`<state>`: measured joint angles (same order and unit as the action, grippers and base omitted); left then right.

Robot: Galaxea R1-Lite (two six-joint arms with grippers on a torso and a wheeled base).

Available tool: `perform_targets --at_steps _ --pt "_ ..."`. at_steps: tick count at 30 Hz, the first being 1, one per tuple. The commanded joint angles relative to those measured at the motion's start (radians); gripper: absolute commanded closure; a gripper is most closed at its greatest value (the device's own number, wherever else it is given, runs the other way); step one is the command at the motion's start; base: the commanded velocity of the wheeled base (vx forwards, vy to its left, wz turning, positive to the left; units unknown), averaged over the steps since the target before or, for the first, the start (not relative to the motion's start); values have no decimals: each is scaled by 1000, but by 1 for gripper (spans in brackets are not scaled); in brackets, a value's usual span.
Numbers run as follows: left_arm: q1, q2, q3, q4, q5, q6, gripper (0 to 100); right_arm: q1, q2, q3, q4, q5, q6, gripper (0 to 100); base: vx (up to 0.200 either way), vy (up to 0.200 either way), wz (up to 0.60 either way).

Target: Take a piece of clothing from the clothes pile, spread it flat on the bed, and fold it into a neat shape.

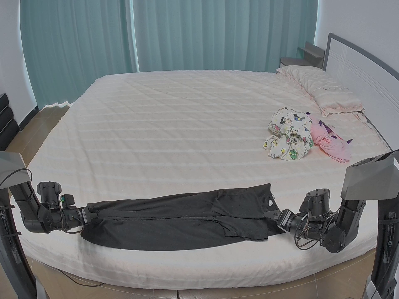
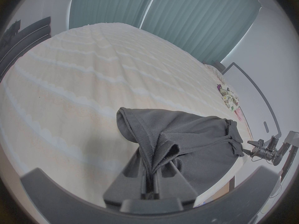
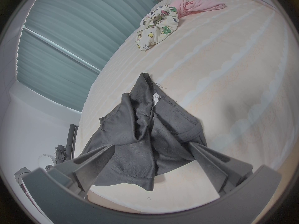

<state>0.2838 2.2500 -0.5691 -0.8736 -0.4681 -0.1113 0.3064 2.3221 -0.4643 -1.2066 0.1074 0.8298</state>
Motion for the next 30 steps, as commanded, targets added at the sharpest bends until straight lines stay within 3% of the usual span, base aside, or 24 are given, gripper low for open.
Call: perform_targets --at_steps 1,9,24,30 --pt "28 -26 2 1 0 1 100 -1 0 -2 -1 0 0 0 0 0 0" --pt "100 -70 -20 88 -9 12 100 -6 -1 -1 -19 -2 0 0 0 0 0" --pt "353 -185 -155 317 -101 16 100 -21 2 -2 -34 -2 0 0 0 0 0" --pt "371 -228 -184 404 -130 13 100 -23 2 -4 -34 0 0 0 0 0 0"
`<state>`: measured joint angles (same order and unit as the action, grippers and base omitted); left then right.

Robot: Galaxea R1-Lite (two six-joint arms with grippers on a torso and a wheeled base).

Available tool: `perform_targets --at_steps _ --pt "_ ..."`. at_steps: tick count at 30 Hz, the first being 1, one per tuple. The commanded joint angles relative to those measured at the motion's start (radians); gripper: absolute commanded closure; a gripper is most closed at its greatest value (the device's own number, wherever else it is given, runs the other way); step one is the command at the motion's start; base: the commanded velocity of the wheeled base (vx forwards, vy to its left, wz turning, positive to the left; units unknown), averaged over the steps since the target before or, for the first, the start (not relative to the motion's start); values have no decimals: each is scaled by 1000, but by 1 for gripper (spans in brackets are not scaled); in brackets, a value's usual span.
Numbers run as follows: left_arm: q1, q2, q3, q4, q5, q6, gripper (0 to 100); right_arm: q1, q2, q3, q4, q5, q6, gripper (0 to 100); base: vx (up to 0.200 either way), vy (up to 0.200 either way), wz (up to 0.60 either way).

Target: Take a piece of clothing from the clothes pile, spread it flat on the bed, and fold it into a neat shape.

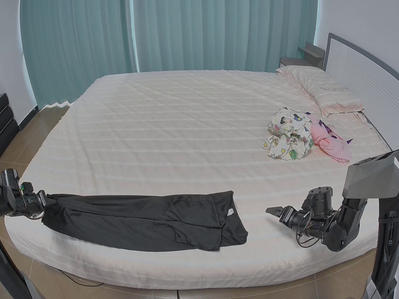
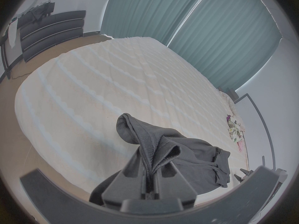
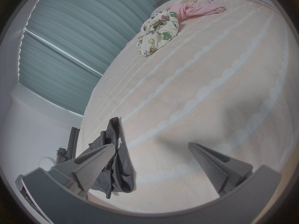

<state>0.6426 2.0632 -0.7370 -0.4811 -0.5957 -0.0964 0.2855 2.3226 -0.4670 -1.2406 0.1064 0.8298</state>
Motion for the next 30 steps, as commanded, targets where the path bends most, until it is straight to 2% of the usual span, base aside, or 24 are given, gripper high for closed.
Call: perform_targets --at_steps 1,5,10,14,19,23,24,25,26,29,30 --pt "0 -64 -7 33 -1 -2 100 -2 1 1 0 1 0 0 0 0 0" --pt "-63 -112 10 64 8 -9 100 -2 1 1 0 1 0 0 0 0 0" --pt "-182 -160 41 93 80 -17 100 -2 -3 2 -2 1 0 0 0 0 0" --pt "-327 -192 64 93 169 -94 100 -2 -3 2 -2 1 0 0 0 0 0" --pt "-480 -233 91 87 200 -206 100 -2 -8 4 -2 1 0 0 0 0 0" --pt "-584 -239 91 85 267 -258 100 -2 -8 4 -2 1 0 0 0 0 0" --pt "-584 -239 91 85 267 -258 100 -2 -8 4 -2 1 0 0 0 0 0" --pt "-641 -239 90 84 307 -293 100 -2 -8 2 -2 1 0 0 0 0 0" --pt "-666 -238 88 84 323 -307 100 -3 -8 2 -2 1 0 0 0 0 0" --pt "-693 -235 84 84 337 -321 100 -3 -8 2 -2 1 -1 0 0 0 0" --pt "-733 -230 74 84 355 -338 100 -3 -8 2 -2 1 0 0 0 0 0"
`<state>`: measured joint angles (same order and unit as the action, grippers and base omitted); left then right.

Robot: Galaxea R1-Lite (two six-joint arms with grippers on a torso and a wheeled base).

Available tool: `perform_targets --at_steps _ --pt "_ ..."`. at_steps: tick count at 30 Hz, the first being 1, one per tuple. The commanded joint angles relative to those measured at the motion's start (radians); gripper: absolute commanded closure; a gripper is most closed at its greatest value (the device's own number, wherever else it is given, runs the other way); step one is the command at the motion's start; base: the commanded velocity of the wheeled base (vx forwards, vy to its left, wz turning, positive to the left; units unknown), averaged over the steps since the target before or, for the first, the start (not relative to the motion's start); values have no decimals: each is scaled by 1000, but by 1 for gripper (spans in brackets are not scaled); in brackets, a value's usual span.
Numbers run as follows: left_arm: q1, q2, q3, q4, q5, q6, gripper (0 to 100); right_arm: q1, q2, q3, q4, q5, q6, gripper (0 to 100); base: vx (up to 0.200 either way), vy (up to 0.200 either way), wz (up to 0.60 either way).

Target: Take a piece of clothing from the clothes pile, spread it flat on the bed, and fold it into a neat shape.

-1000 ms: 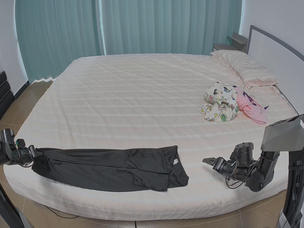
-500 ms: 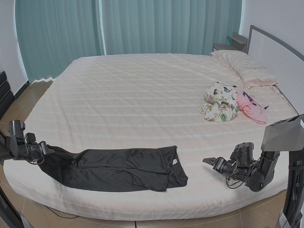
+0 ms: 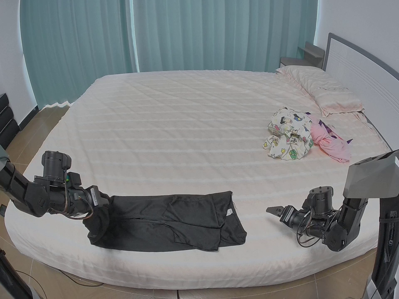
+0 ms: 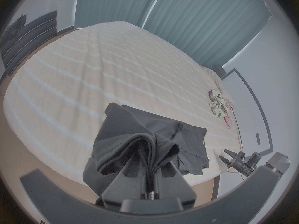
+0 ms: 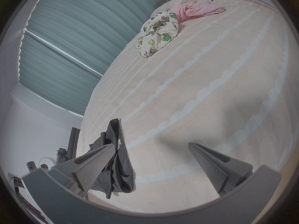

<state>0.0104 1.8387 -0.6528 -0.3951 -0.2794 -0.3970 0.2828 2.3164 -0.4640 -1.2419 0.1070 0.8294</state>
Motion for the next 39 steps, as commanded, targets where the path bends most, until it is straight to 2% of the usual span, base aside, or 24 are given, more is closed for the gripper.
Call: perform_targets --at_steps 1,9,24,31,39 --pt "-106 -6 -11 -2 42 -39 100 -1 -3 1 -1 0 1 0 0 0 0" --pt "-170 31 -42 1 111 -42 100 -1 -2 -1 -2 0 1 0 0 0 0" --pt "-239 65 -91 5 121 -83 100 -1 -2 -1 -1 -1 1 0 0 -200 0" --pt "-260 103 -122 5 161 -85 100 -1 0 -1 -1 -1 -1 0 0 -200 0" --pt "-308 140 -156 7 166 -109 100 -1 3 -1 -1 -1 -1 0 0 -200 0"
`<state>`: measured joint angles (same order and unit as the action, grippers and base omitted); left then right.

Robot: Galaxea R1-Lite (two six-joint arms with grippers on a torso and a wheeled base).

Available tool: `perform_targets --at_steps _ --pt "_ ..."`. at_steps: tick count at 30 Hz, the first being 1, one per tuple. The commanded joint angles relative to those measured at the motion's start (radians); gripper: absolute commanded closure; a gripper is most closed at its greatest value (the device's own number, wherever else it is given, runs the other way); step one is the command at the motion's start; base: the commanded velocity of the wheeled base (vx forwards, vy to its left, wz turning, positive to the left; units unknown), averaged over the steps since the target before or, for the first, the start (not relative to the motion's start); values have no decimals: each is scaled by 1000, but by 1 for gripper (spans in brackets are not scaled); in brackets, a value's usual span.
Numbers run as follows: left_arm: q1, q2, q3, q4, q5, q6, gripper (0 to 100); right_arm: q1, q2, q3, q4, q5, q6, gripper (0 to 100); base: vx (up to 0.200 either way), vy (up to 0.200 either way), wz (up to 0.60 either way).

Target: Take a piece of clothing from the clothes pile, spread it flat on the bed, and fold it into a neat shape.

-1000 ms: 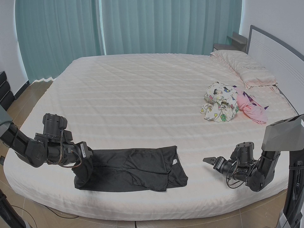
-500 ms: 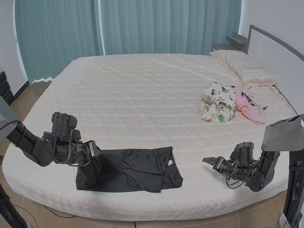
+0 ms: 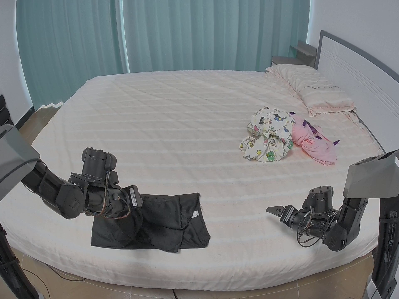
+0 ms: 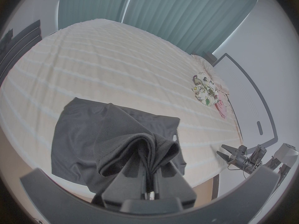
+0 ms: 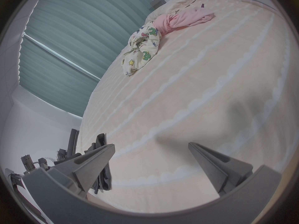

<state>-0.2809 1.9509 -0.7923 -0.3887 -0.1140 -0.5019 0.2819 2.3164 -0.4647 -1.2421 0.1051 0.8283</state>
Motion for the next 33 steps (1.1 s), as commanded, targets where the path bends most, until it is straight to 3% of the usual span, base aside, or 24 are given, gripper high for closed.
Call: perform_targets --at_steps 1,4,20,21,29,31,33 --pt "-24 39 -25 1 4 -7 100 0 3 0 0 1 0 0 0 -200 0" --pt "-32 65 -41 -4 25 -7 100 0 5 -2 0 1 0 0 0 -200 0" --pt "-72 214 -128 -16 114 -10 100 0 8 -2 0 -1 0 0 0 0 0" --pt "-73 220 -128 -16 114 -15 0 0 9 -2 0 1 -1 0 0 0 0" --pt "-104 209 -127 -18 114 -66 0 0 21 -5 0 -4 -3 0 0 0 0" --pt "-116 178 -127 -42 109 -96 0 0 20 -3 -2 -4 -3 0 0 0 0" --pt "-136 145 -130 -105 103 -193 0 0 21 -5 0 -4 -3 0 0 0 0"
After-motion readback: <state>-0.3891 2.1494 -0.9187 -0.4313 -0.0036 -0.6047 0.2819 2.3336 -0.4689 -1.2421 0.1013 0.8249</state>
